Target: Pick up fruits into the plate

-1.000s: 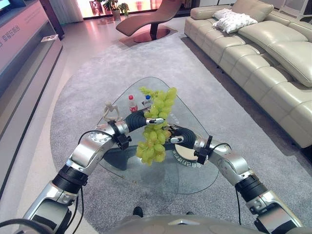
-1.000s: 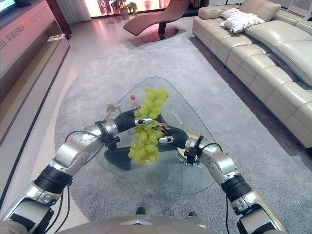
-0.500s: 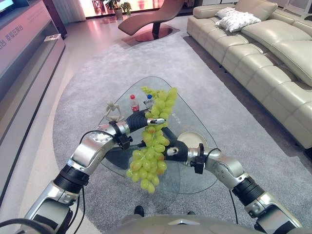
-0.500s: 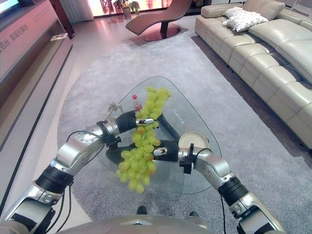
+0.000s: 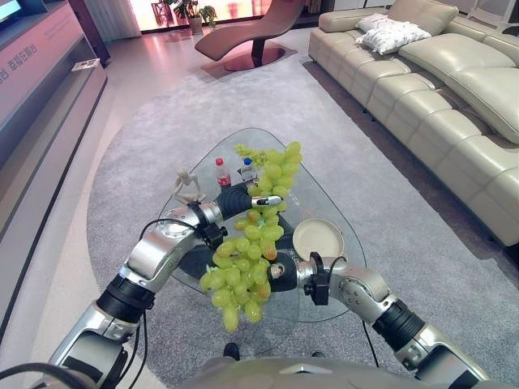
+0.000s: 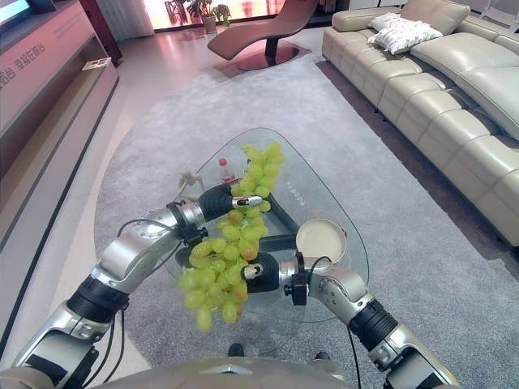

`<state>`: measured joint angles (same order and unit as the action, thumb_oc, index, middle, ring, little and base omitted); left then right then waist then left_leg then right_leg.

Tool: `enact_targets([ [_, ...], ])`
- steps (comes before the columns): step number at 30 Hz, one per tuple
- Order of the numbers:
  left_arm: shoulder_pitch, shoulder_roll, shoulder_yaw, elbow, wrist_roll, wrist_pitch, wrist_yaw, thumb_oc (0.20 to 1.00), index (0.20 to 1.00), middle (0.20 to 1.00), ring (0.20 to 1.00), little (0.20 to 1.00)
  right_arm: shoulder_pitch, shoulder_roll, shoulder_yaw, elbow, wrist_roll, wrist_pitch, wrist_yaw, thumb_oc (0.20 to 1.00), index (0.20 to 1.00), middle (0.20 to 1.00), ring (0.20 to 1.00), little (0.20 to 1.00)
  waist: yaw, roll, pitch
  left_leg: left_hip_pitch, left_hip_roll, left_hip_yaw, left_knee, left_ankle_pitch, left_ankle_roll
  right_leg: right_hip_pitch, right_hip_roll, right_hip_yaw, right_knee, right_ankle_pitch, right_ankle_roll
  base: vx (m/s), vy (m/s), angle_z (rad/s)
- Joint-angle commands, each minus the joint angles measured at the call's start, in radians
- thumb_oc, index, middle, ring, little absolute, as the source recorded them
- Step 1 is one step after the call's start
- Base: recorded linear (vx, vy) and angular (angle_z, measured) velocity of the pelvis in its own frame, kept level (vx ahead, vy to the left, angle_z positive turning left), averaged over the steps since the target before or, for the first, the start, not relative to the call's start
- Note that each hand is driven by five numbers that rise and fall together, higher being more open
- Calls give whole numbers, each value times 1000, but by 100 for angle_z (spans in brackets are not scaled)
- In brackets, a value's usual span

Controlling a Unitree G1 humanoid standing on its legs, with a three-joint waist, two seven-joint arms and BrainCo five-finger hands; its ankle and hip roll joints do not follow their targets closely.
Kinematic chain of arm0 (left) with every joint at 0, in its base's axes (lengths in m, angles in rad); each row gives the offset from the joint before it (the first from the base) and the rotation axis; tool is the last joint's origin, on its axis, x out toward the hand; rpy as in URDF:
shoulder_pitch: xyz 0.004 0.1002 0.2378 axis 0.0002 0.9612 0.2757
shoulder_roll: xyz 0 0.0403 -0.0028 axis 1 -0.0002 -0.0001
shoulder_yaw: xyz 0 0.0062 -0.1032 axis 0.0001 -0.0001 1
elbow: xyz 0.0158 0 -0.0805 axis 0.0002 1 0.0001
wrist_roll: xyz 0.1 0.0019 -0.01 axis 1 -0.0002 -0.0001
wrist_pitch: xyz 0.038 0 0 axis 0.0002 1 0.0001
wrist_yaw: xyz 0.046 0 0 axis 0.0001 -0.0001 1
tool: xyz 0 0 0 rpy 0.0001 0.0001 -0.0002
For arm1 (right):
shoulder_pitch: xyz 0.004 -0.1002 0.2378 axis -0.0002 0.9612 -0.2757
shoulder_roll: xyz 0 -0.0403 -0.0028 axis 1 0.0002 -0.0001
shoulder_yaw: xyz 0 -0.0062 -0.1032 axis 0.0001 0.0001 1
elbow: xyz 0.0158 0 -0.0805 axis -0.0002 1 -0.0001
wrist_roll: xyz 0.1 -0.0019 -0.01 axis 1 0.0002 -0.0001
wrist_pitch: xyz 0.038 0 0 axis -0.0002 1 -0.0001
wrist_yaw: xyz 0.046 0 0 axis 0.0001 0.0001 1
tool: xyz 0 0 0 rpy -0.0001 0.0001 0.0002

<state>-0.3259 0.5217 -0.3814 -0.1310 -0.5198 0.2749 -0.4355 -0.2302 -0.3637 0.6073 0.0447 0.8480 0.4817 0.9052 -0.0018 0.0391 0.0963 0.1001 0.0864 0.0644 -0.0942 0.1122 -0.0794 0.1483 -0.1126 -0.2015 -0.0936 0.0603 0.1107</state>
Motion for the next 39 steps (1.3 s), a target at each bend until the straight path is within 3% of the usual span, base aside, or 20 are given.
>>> enact_targets([
  [1,-129,-6,-2,13,-10,-56,31,200,200,200,200,200,-40,123,57,-114,118,-15,58,1000,1000,1000,1000,1000,8,-40,3,75,-31,36,7,-104,19,31,-31,3,6,-7,22,0,0,0],
  [5,-129,-8,-4,13,-11,-54,34,200,200,200,200,200,-40,133,68,-114,123,-18,48,1000,1000,1000,1000,1000,10,-39,5,75,-31,36,7,-104,19,31,-31,1,6,-6,22,0,0,0],
  [6,-127,-10,-3,11,-8,-53,35,200,200,200,200,200,-40,134,71,-115,127,-22,39,555,555,555,555,555,10,-38,5,74,-31,35,7,-104,19,30,-31,1,6,-6,22,0,0,0],
  [7,-127,-11,-3,10,-7,-50,38,200,200,200,200,200,-40,136,72,-115,129,-22,35,200,200,200,200,200,10,-38,6,73,-32,34,7,-104,19,29,-31,1,6,-6,22,0,0,0],
  [24,-111,-8,8,9,0,-48,32,200,200,200,200,200,-23,132,70,-108,139,-35,9,200,200,200,200,200,13,-40,11,72,-31,31,7,-102,20,29,-31,1,6,-5,22,0,0,0],
  [31,-91,-14,19,28,-2,-34,55,200,200,200,200,200,2,121,50,-84,103,-80,-32,200,200,200,200,200,11,-40,11,72,-31,31,7,-102,19,28,-30,2,6,-5,22,0,0,0],
  [32,-87,-13,20,31,0,-36,57,482,482,482,482,482,6,116,47,-81,97,-86,-31,200,200,200,200,200,11,-40,11,73,-31,31,7,-102,19,28,-30,1,6,-5,22,0,0,0],
  [33,-74,-12,24,42,10,-33,73,1000,1000,1000,1000,1000,15,104,37,-70,71,-106,-40,200,200,200,200,200,10,-40,12,72,-30,30,7,-102,19,28,-30,1,6,-4,22,0,0,0],
  [39,35,1,77,145,86,-50,151,1000,1000,1000,1000,1000,84,15,-69,-24,-17,-176,-73,200,200,200,200,200,7,-46,21,71,-28,32,7,-101,19,26,-27,1,6,-2,20,0,0,0],
])
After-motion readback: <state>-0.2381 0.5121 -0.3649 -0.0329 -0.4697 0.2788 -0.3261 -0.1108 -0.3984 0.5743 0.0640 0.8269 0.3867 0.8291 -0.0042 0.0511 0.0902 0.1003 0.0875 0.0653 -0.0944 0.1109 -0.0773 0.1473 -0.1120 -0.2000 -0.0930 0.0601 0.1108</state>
